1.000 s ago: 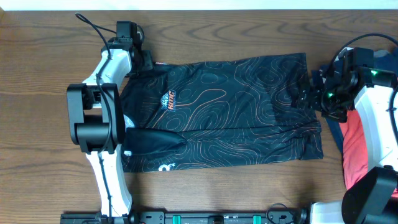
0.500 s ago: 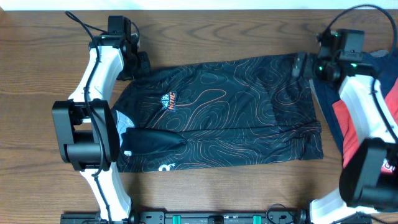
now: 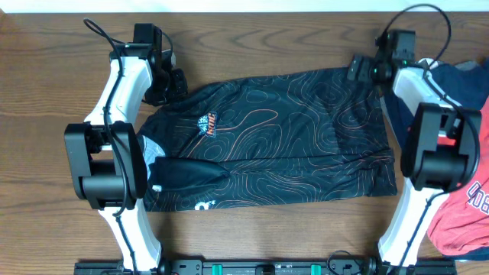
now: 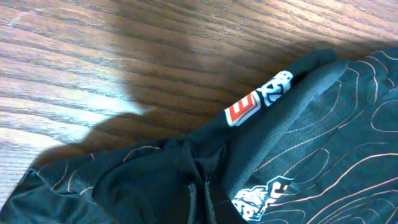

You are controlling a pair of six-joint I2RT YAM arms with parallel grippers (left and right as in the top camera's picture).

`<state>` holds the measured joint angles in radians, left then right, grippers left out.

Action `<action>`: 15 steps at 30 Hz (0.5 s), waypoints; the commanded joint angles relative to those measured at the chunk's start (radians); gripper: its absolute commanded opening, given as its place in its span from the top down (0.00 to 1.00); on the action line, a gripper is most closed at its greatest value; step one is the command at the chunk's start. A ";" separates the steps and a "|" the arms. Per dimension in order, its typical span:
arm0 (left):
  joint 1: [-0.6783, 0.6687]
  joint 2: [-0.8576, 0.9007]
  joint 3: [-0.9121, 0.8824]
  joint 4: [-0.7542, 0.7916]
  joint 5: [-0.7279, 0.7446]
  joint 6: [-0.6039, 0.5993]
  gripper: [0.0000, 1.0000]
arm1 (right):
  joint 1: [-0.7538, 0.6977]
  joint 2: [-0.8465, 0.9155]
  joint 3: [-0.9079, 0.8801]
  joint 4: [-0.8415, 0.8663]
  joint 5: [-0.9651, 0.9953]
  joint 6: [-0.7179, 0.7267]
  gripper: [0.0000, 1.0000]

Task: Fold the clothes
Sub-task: 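Grasp the jersey's top edge with both grippers at left and right corners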

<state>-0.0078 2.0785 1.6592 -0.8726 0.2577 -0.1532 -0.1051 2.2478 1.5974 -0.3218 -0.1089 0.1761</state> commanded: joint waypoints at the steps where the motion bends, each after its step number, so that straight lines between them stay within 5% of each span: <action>1: 0.002 0.002 -0.004 -0.009 0.008 -0.001 0.94 | 0.025 0.074 0.074 -0.016 0.033 0.018 0.01; 5: 0.003 0.002 -0.004 -0.008 0.007 -0.001 0.94 | 0.038 0.112 0.092 -0.020 0.035 0.022 0.04; 10: 0.003 0.002 -0.004 -0.008 0.007 -0.001 0.94 | 0.046 0.132 0.092 -0.063 0.090 0.022 0.24; 15: 0.002 0.002 -0.004 -0.011 0.007 -0.001 0.94 | 0.046 0.132 0.092 -0.083 0.162 0.054 0.71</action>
<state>-0.0078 2.0785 1.6592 -0.8764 0.2596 -0.1535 -0.0715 2.3245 1.6985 -0.3847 -0.0002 0.1875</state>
